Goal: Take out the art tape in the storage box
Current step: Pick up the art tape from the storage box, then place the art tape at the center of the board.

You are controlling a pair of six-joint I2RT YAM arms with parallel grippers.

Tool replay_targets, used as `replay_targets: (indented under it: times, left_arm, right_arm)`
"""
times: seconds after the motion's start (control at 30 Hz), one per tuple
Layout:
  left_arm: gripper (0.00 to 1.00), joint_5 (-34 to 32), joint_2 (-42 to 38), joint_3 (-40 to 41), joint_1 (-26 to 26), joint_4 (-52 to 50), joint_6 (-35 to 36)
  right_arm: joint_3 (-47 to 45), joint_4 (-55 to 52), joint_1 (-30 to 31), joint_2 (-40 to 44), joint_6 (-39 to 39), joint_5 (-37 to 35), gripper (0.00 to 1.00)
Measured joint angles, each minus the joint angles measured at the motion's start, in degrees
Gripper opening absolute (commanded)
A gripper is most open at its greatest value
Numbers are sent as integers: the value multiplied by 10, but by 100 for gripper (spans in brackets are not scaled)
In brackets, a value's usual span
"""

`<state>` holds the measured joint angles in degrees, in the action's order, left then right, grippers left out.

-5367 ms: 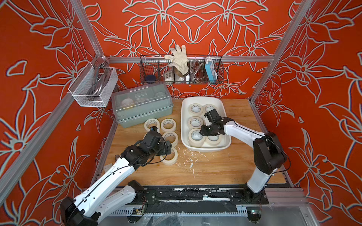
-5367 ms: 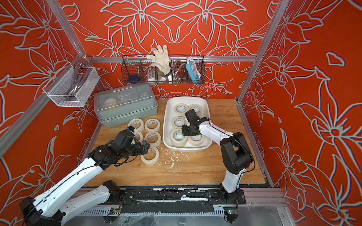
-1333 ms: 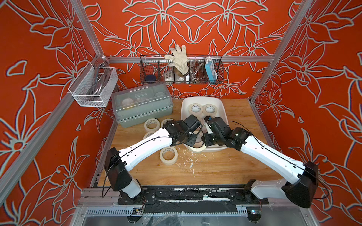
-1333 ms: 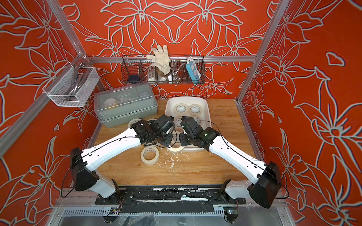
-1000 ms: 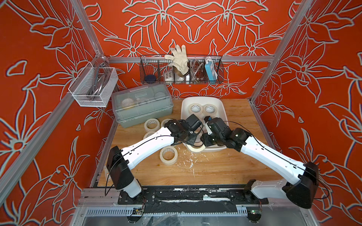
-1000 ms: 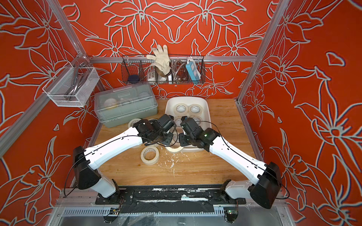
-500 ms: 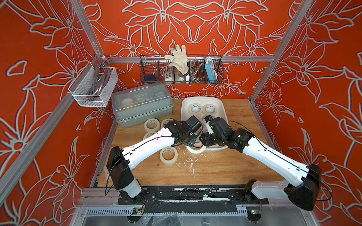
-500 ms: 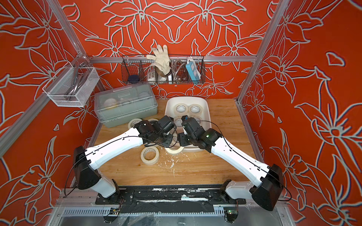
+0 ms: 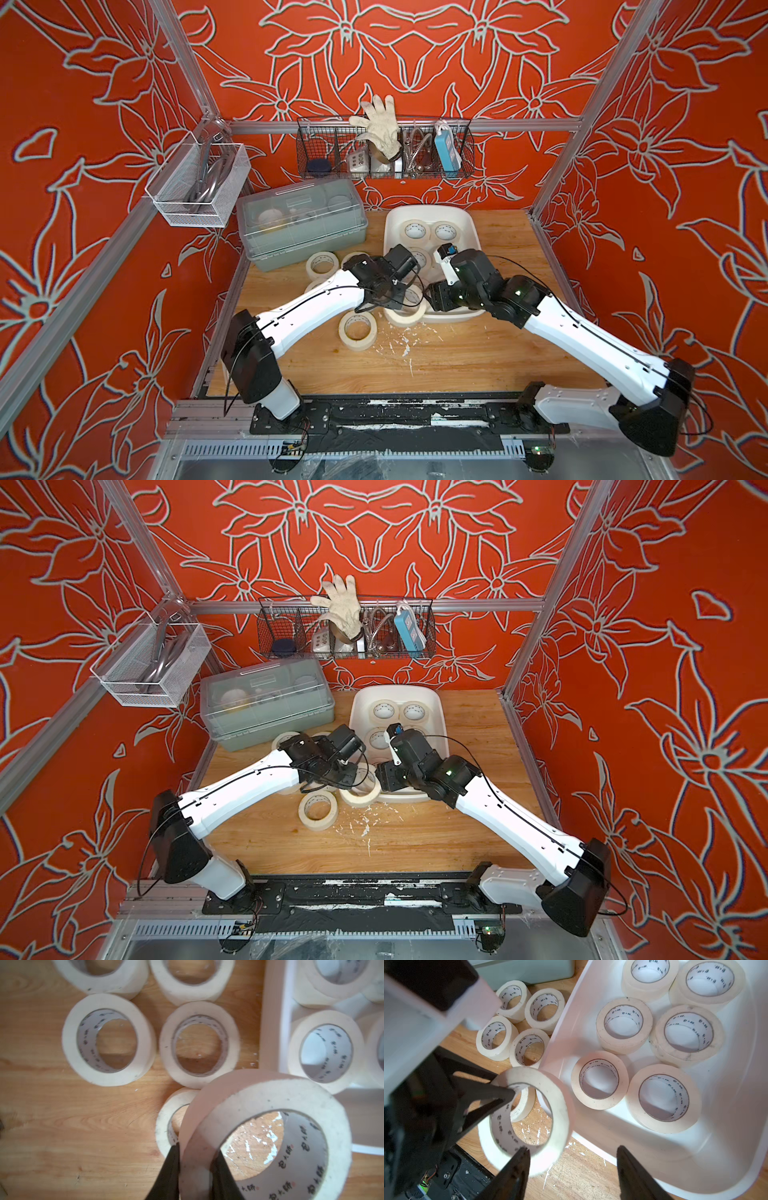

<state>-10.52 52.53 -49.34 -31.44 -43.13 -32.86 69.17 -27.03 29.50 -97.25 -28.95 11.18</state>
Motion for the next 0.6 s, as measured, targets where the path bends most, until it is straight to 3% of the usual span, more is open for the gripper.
replay_targets:
  times: [0.17, 0.6]
  left_arm:
    - [98, 8, 0, 3, 0, 5, -1]
    - [96, 66, -8, 16, 0, 39, -7]
  right_arm:
    - [9, 0, 0, -19, 6, 0, 47]
    - [26, -12, 0, -43, 16, -5, 50]
